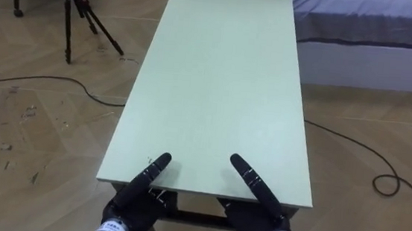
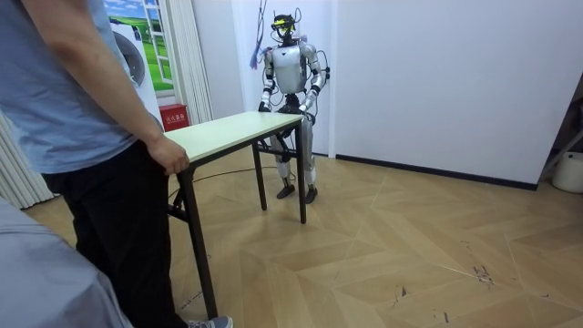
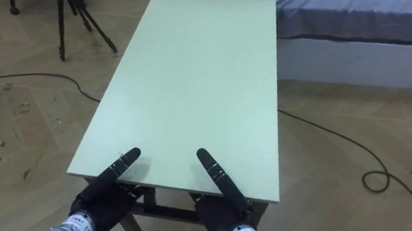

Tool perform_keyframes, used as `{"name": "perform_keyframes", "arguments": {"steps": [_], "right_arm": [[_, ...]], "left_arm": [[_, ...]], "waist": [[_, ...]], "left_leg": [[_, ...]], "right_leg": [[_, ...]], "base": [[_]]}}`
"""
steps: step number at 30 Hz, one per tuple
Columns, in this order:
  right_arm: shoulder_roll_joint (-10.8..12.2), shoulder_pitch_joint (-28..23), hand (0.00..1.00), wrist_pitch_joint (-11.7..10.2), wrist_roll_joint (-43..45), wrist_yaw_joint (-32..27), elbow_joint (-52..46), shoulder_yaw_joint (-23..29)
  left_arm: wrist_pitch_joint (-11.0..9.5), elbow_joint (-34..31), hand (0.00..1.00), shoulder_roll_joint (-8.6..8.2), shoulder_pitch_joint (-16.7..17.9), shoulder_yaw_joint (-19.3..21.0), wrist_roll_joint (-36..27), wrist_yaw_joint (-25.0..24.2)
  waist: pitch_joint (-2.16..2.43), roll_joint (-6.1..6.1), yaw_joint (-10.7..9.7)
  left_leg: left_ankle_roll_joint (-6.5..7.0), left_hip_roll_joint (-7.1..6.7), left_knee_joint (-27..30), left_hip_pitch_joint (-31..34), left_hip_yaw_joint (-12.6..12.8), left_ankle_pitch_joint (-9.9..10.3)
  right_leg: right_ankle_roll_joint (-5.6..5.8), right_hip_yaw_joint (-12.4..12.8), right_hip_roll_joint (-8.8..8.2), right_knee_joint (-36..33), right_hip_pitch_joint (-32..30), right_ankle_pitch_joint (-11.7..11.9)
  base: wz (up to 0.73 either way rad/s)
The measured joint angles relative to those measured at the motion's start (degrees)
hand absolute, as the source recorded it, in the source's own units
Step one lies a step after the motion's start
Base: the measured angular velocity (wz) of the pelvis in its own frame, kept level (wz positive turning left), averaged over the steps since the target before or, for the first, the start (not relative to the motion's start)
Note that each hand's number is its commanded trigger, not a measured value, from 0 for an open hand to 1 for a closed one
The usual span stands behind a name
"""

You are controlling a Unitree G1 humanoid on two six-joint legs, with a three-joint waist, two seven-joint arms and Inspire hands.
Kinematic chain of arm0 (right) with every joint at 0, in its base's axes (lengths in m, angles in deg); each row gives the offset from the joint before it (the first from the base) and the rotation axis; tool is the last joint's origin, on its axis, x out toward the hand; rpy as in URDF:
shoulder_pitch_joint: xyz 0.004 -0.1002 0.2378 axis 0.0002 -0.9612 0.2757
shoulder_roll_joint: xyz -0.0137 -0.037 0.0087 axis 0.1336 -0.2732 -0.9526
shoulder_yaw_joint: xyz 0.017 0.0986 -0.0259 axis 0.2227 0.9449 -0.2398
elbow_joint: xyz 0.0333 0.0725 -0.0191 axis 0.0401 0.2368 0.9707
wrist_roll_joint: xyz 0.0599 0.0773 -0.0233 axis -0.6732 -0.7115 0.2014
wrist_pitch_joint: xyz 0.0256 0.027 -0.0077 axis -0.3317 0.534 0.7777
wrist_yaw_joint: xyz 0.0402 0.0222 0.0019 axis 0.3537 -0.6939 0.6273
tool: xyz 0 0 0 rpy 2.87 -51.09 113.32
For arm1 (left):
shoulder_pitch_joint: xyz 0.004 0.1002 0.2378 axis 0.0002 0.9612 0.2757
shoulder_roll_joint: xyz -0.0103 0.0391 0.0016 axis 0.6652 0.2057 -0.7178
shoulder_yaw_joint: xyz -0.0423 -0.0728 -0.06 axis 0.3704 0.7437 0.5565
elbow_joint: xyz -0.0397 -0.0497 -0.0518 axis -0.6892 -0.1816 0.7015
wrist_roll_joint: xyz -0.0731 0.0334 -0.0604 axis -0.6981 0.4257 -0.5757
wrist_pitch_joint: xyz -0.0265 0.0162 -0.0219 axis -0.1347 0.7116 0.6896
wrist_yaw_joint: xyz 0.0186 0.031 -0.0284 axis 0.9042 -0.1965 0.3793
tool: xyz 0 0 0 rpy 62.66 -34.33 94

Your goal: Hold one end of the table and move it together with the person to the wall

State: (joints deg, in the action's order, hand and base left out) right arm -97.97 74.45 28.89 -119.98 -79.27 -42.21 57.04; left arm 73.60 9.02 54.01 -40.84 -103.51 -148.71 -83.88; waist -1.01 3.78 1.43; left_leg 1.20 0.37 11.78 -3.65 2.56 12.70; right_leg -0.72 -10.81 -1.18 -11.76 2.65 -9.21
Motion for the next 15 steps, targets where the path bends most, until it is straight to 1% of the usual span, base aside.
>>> {"name": "perform_keyframes", "arguments": {"steps": [1,2,3,5,7,8,11,13,15], "right_arm": [[0.0,0.0,1.0,0.0,0.0,0.0,0.0,0.0],[0.0,0.0,1.0,0.0,0.0,0.0,0.0,0.0],[0.0,0.0,1.0,0.0,0.0,0.0,0.0,0.0],[0.1,0.0,1.0,-0.1,0.0,-0.4,-0.2,0.3],[0.1,-0.5,1.0,-0.7,-0.2,-1.0,-0.8,1.2],[0.0,-0.7,1.0,-1.5,-0.7,-1.1,-0.9,1.7],[0.2,-0.7,1.0,-2.2,-2.0,-1.5,-1.2,1.6],[0.3,-0.7,1.0,-2.7,-1.9,-3.6,-1.4,1.6],[0.4,-0.7,1.0,-2.9,-1.4,-6.7,-2.5,1.5]], "left_arm": [[0.0,0.0,0.67,0.0,0.0,0.0,0.0,0.0],[0.0,0.0,0.94,0.0,0.0,0.1,0.0,0.0],[0.0,0.0,1.0,-0.01,0.0,0.1,0.0,-0.1],[0.0,-0.3,1.0,0.0,0.0,0.1,0.0,-0.1],[0.0,-1.1,1.0,-0.03,0.0,0.4,-0.3,0.4],[0.0,-1.3,1.0,-0.03,0.0,0.7,-0.3,0.6],[-0.2,-1.9,1.0,-0.38,-0.1,0.8,-0.8,0.7],[-0.2,-2.0,1.0,-0.92,-0.1,0.9,-0.8,0.7],[-0.2,-2.5,0.99,-1.11,-0.4,1.0,-0.8,2.7]], "waist": [[0.0,0.0,-0.1],[0.0,0.0,-0.2],[-0.01,-0.03,-0.3],[-0.01,-0.04,-0.5],[-0.04,-0.07,-0.9],[-0.05,-0.1,-1.1],[-0.05,-0.26,-1.3],[-0.06,-0.46,-1.0],[0.03,-1.32,-0.9]], "left_leg": [[0.0,0.0,0.0,0.0,0.0,0.0],[0.0,0.0,0.0,0.0,0.0,0.0],[0.01,0.0,0.0,0.1,0.0,0.0],[0.02,-0.04,0.0,0.0,0.0,0.0],[0.07,-0.11,0.0,0.0,0.0,0.0],[0.1,-0.13,-0.1,0.0,0.1,-0.1],[0.15,-0.11,0.0,0.0,0.4,-0.1],[0.16,-0.11,0.0,0.0,0.5,-0.1],[0.16,-0.08,0.0,0.0,0.5,-0.1]], "right_leg": [[0.0,0.0,-0.01,0.0,0.0,0.0],[0.0,-0.1,-0.04,0.0,0.0,0.0],[0.0,-0.2,-0.09,0.0,0.0,0.0],[0.01,-0.2,-0.14,0.0,0.0,0.0],[0.01,-0.3,-0.21,0.0,0.0,0.0],[0.02,-0.2,-0.24,0.0,-0.1,0.0],[0.02,0.0,-0.26,-0.2,-0.7,0.0],[0.02,0.0,-0.28,-0.3,-0.7,0.0],[0.02,0.1,-0.25,-0.2,-0.6,0.0]], "base": [[0.0],[0.0],[0.0],[0.0],[0.0],[-0.06],[-0.05],[0.0],[0.0]]}}
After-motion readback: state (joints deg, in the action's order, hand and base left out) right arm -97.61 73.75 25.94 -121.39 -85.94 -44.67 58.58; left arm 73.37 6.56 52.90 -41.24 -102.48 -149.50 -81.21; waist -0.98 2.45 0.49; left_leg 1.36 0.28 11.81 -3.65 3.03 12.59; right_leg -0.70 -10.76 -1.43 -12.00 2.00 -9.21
